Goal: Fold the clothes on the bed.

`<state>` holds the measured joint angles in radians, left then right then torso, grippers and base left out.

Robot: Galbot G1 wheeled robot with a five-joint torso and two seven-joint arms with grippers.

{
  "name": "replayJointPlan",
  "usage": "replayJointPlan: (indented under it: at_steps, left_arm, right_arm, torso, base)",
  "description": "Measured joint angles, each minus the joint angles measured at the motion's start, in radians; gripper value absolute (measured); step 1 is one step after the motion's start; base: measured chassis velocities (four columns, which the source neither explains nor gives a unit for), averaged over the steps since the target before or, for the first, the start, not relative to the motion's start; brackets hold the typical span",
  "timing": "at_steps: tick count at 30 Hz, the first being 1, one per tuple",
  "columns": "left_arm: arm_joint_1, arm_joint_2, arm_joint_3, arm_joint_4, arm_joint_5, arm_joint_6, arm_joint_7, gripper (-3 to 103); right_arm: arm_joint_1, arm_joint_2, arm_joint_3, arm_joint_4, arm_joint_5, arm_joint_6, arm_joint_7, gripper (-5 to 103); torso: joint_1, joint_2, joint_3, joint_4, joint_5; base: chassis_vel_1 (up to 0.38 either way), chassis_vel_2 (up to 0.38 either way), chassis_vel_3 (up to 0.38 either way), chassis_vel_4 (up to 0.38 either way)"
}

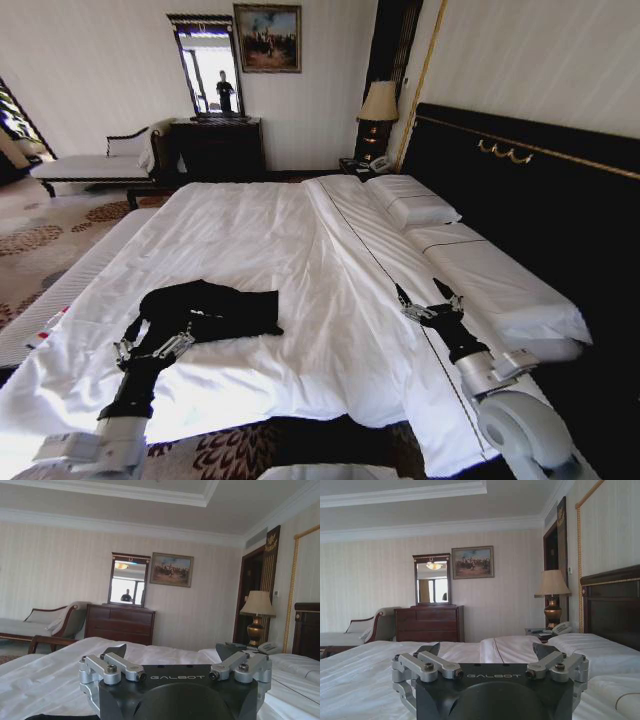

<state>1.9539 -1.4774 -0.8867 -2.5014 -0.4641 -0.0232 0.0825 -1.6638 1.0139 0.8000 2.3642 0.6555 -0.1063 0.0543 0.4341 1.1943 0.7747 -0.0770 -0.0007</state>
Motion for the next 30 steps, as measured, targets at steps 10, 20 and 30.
replayJointPlan:
  at_steps: [10, 20, 30]
  left_arm:
    - [-0.049, 0.071, -0.060, 0.000, -0.111, 0.142, -0.011, 100]
    - [-0.028, 0.134, -0.131, 0.012, -0.078, 0.108, 0.006, 100]
    - [-0.033, 0.136, -0.165, 0.035, -0.092, 0.088, 0.010, 100]
  right_arm:
    - [0.011, 0.008, 0.029, -0.016, 0.003, 0.008, -0.008, 100]
    - [-0.002, 0.039, 0.030, -0.026, -0.022, 0.046, -0.027, 100]
    - [-0.004, 0.047, 0.016, -0.040, -0.035, 0.057, -0.030, 100]
  torso:
    - [0.000, 0.000, 0.000, -0.0002, -0.0001]
    - [0.000, 0.000, 0.000, -0.0001, -0.0001]
    - [0.000, 0.000, 0.000, 0.0000, 0.0000]
  base:
    - [0.000, 0.000, 0.000, 0.000]
    - [0.000, 0.000, 0.000, 0.000]
    - [0.020, 0.022, -0.014, -0.024]
